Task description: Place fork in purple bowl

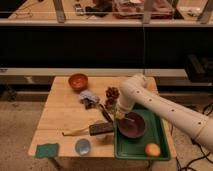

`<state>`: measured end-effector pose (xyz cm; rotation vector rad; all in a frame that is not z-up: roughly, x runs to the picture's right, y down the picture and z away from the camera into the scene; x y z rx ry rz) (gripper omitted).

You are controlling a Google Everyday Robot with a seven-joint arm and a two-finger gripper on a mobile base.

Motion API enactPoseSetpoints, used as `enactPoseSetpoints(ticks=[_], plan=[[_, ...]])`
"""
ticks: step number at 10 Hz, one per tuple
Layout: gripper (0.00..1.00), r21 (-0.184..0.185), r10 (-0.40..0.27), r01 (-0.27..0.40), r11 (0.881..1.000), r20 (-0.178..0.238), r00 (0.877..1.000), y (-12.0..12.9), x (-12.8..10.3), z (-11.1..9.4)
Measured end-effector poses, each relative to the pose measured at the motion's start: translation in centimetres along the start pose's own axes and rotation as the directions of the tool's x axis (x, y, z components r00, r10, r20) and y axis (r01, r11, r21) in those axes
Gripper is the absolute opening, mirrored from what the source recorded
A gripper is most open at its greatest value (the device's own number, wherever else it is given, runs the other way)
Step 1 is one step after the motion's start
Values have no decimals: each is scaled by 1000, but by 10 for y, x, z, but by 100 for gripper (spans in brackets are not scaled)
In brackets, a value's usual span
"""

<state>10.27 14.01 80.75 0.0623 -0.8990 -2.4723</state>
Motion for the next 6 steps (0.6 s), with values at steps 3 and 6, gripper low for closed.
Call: enactPoseSetpoints(ticks=[3,6], plan=[[0,-33,47,-48,998,-29,998,12,-15,-21],[8,-37,67,-67,997,-11,998,8,-17,-46]])
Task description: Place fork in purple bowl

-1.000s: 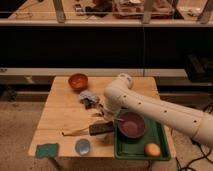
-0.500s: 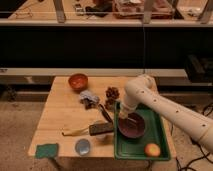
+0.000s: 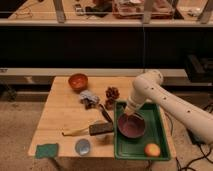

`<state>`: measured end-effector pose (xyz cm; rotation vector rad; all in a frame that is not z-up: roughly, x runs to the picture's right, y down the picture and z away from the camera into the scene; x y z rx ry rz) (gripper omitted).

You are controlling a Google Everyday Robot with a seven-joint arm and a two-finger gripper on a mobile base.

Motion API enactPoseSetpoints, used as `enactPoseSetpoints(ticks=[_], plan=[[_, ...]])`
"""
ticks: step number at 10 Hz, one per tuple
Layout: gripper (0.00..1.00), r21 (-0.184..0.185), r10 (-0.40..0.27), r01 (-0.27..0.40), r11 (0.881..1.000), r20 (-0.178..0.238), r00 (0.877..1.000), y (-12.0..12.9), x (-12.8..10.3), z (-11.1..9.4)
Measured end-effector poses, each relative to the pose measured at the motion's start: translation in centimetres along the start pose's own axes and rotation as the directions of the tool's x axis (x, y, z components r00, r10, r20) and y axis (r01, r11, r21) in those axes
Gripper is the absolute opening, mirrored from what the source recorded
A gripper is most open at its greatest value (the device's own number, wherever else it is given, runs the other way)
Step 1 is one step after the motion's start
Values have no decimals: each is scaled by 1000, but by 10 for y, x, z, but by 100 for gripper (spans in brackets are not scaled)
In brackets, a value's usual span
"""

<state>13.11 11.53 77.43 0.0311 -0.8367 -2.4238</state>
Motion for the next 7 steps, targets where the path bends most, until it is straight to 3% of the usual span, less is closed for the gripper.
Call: enactPoseSetpoints(ticks=[2,5,7], plan=[[30,25,14,-15,1000,40,999,-5,-12,10],[60,71,60,-66,995,81,995,-14,-42,41],[78,72,85,-92,993,93,992,-14,-54,44]])
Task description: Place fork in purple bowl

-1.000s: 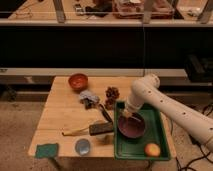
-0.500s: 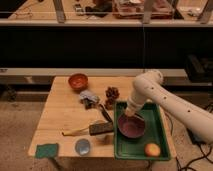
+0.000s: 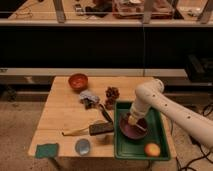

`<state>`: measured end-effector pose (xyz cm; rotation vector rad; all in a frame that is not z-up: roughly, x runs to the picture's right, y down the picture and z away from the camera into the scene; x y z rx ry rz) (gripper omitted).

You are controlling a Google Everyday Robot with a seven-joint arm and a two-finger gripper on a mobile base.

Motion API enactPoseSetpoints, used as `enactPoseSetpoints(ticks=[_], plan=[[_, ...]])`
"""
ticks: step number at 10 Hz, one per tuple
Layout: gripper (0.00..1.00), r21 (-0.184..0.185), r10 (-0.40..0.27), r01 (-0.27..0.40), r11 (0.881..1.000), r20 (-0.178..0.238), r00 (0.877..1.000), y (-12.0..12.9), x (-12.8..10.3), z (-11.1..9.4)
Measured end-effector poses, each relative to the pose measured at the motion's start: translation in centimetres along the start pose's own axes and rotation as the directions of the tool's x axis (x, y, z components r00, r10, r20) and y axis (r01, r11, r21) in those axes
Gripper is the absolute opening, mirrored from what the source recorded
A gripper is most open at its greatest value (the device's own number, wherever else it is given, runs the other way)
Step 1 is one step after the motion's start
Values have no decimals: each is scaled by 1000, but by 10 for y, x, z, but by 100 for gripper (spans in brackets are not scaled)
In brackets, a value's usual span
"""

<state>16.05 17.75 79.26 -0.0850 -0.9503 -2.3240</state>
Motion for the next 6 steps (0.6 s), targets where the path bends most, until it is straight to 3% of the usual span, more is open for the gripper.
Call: enactPoseSetpoints(ticks=[4,6], plan=[[80,-31,20,-21,999,-28,999,0,-9,-28],[80,-31,16,-17,999,-34,999,-1,-8,-29]])
